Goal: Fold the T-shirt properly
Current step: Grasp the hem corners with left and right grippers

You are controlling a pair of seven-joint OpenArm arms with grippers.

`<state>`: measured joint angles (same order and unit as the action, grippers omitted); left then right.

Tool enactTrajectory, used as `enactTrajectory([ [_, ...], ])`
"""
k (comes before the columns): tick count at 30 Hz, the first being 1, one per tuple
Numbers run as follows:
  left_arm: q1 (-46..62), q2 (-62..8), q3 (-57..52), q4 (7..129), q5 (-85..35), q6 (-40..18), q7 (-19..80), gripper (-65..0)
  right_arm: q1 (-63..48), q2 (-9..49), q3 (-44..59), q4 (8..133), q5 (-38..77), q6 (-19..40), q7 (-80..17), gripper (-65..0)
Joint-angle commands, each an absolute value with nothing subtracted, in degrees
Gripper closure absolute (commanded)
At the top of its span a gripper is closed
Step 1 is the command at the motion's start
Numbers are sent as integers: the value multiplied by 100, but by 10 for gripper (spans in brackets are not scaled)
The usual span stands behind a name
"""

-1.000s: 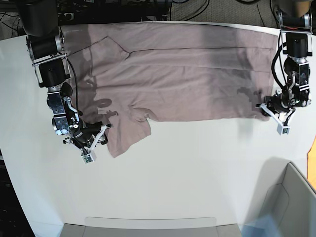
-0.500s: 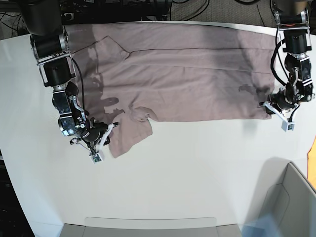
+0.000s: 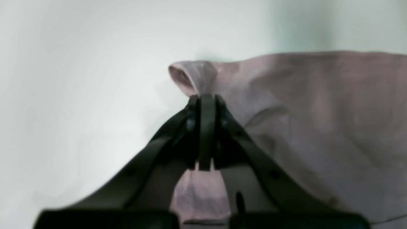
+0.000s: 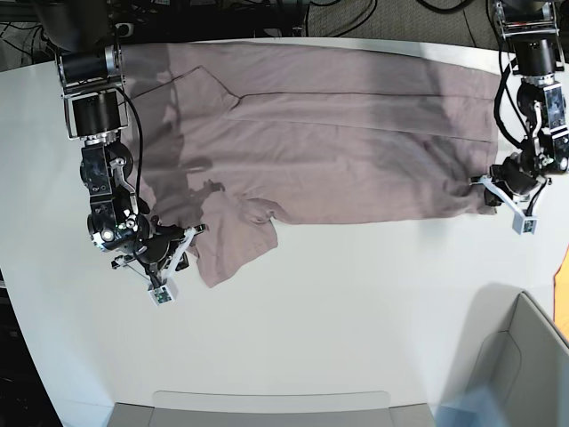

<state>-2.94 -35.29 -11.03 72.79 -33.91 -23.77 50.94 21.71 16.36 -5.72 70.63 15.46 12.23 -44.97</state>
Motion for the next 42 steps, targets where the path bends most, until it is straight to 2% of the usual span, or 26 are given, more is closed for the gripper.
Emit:
enactTrajectory([
  [1,-330,-3688,-1297,7398,-3398,-2369,4980,0,2273,1701,-523,7266,1604,1235,-4347,0],
  [6,-277,-3688,-1402,7407,-3389,-2378,4980,0,2343,1701,-523,7064,1596,1235,-4330,0],
  [7,-286,-3688,-1402,7407,-3389,-2378,4980,0,2413,1675,-523,7002,1596,1235,-4330,-32],
  [10,-303,-3679,-1402,7407,-3389,-2378,4980,0,2571,1657,-558,6712,1596,1235,-4163,-204],
  [12,-303,-3679,-1402,7407,-3398,-2378,4980,0,2686,1596,-567,6369,1596,1235,-3767,-280],
  [13,-303,-3679,-1402,7407,-3398,-2378,4980,0,2782,1560,-567,6114,1587,1235,-3591,-298],
  [20,-303,-3679,-1402,7407,-3398,-2378,4980,0,3451,1376,-875,4558,1578,1235,-2888,-300],
  [25,-312,-3670,-1402,7407,-3407,-2378,4980,0,3670,1297,-1376,4286,1596,1235,-2782,-300],
  [36,-312,-3556,-1402,7407,-3398,-2378,4980,0,3793,1068,-1446,3407,1578,1218,-2510,-300],
  [42,-312,-3547,-1402,7407,-3398,-2378,4980,0,3486,1059,-1473,3415,1569,1226,-2527,-299],
])
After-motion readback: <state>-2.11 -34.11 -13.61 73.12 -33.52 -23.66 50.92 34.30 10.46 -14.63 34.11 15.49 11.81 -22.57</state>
